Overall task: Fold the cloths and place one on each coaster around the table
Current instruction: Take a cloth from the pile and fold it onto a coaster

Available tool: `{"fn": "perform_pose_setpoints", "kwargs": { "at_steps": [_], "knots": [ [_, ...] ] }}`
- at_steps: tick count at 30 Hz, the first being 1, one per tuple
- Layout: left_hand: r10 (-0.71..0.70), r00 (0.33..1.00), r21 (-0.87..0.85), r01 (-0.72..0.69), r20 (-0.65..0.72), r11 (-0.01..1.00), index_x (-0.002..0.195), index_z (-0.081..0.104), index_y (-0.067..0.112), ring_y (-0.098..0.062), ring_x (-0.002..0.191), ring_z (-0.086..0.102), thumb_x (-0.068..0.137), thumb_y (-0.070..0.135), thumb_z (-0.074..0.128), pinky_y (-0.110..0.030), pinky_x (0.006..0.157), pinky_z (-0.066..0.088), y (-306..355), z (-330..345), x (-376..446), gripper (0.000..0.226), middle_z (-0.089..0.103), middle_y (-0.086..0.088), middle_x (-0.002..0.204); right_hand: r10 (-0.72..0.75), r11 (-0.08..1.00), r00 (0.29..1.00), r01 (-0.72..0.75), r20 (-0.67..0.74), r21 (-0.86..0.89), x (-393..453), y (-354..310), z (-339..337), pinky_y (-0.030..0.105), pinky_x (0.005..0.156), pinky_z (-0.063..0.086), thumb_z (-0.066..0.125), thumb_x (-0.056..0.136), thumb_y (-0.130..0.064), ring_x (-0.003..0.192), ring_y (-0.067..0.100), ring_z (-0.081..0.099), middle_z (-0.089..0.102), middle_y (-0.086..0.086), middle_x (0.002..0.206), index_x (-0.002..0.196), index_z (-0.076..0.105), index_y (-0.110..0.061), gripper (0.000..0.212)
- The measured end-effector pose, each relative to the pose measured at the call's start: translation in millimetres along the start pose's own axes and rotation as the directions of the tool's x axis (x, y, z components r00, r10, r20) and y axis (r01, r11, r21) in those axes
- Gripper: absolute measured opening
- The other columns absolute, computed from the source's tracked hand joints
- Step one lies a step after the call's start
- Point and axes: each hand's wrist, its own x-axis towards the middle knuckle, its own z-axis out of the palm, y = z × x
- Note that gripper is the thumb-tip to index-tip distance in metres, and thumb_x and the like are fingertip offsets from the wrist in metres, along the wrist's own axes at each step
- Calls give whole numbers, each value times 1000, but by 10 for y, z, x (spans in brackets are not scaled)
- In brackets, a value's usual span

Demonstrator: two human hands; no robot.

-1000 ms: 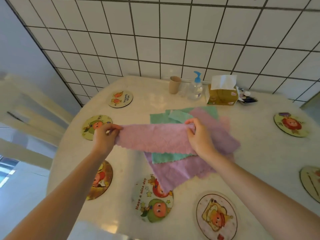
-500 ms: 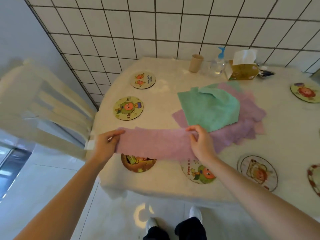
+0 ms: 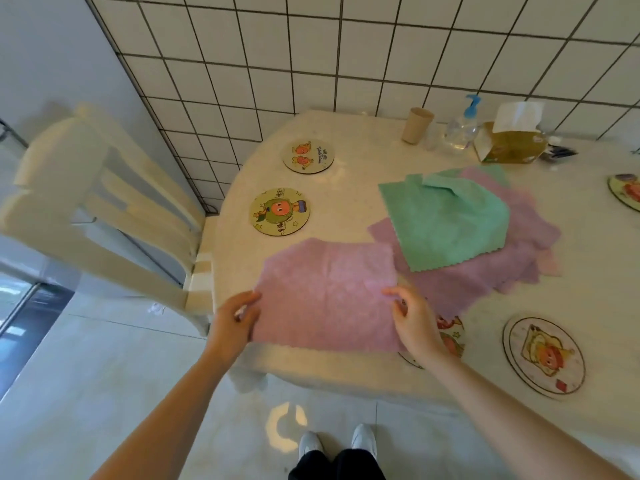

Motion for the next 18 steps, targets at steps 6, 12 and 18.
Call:
{"fn": "perform_pose_setpoints", "kwargs": {
  "at_steps": [6, 12, 18],
  "knots": [
    [14, 969, 345, -102, 247, 933, 118, 63, 20, -23, 110, 57, 78, 18, 77, -29, 93, 49, -452, 138, -78, 42, 27, 1, 150, 165, 949, 958, -90, 235, -302, -242, 373, 256, 20, 93, 39, 56, 87, 0, 118, 23, 50, 45, 9, 133, 106, 63, -10, 22],
    [195, 854, 556, -470, 482, 686, 144, 36, 21, -18, 133, 34, 72, 21, 80, -36, 110, 37, -548, 165, -203, 84, 11, 4, 157, -163, 715, 909, 377, 384, -589, -463, 354, 293, 34, 71, 56, 83, 64, -34, 99, 27, 60, 57, 7, 117, 92, 64, -13, 39],
    [269, 822, 591, -553, 502, 587, 127, 60, 12, -29, 121, 51, 79, 19, 75, -41, 107, 41, -579, 109, -241, 52, 44, -5, 145, -135, 612, 806, 525, 576, -591, -468, 394, 311, 38, 72, 53, 82, 58, -13, 96, 29, 58, 58, 6, 111, 100, 60, -10, 48]
  ]
}}
